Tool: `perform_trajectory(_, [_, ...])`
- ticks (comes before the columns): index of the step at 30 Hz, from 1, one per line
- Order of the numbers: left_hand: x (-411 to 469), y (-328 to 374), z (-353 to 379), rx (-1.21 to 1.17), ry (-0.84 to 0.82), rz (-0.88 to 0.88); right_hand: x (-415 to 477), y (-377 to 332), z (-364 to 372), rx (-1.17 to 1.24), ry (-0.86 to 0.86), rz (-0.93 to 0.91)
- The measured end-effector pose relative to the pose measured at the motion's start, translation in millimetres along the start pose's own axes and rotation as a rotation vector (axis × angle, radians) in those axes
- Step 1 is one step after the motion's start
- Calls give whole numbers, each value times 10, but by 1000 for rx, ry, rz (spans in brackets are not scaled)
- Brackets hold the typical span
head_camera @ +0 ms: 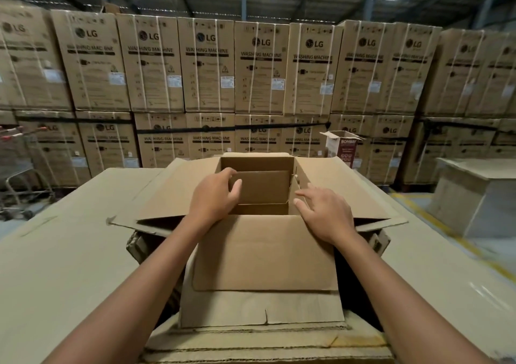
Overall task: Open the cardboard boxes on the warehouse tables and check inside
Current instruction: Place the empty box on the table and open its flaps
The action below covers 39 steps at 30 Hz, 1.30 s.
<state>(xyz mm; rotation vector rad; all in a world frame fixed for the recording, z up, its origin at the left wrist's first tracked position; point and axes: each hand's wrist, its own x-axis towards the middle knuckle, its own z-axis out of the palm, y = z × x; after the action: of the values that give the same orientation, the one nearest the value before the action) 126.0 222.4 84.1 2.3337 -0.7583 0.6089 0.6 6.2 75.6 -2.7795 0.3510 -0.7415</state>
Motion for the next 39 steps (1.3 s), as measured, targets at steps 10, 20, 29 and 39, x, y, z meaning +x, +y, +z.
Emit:
perform_trajectory(10, [-206, 667, -176, -20, -105, 312, -591, 227, -349, 117, -39, -53])
perform_trajectory(20, [-927, 2589, -46, -209, 24, 495, -1824, 1134, -1707, 145, 336, -71])
perform_trajectory(29, [-1851, 4615, 975, -534, -30, 577, -3374, 2702, -2652, 169, 531, 151])
perform_trajectory(39, [-2880, 5907, 2405, -708, -311, 572, -4739, 4038, -2756, 287, 648, 511])
